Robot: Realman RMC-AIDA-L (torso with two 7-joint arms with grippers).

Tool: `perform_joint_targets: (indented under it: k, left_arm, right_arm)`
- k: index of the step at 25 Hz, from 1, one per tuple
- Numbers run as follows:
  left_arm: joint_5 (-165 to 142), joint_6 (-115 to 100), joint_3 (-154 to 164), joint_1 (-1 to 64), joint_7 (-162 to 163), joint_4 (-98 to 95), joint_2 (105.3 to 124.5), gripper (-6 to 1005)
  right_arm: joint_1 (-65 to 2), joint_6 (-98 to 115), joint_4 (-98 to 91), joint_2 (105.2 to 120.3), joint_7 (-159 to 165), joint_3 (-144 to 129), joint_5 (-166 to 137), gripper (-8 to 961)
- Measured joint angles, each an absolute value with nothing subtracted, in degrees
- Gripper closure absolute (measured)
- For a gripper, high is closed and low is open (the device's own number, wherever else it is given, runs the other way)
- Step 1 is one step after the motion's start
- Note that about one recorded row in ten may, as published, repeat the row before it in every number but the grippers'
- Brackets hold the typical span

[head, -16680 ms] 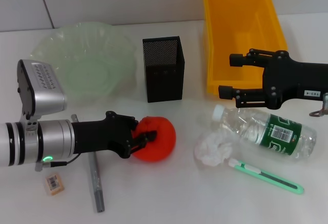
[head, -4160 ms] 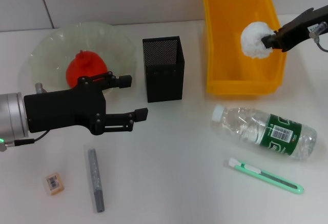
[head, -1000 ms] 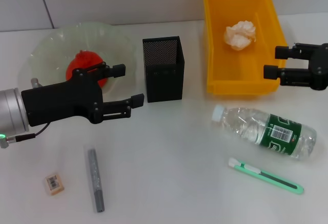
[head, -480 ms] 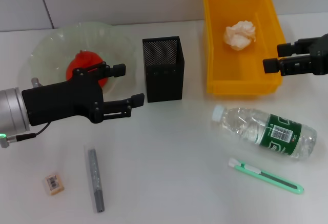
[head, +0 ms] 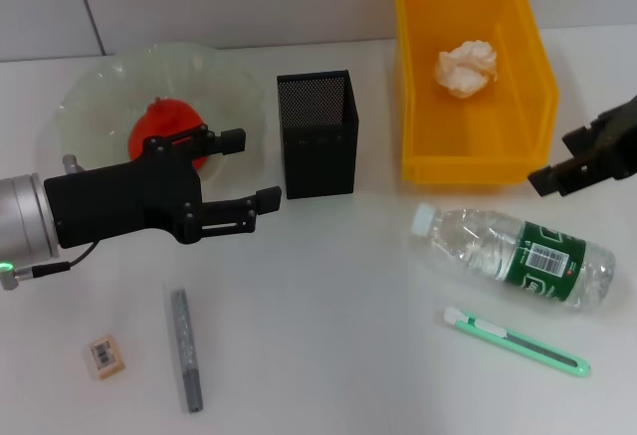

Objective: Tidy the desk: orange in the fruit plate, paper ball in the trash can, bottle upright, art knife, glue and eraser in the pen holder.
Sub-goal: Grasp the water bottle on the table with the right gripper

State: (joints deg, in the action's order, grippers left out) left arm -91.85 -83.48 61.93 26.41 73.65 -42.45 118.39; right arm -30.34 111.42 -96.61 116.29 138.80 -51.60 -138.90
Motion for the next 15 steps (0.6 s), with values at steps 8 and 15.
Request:
perform_joint_targets:
  k: [8,15]
  left_arm:
    - [-91.8,-83.5,62.1,26.4,73.7,-42.5,118.40,164]
    - [-91.9,-83.5,62.2,26.1,73.7,-42.5,118.48,165]
  right_arm:
    - [-33.3,111.6,-93.3,116.67,138.3,-57.7,-147.9,176]
    - [-34.6,110.5,-87.6,116.67,136.3,-59.4,-149.3,169]
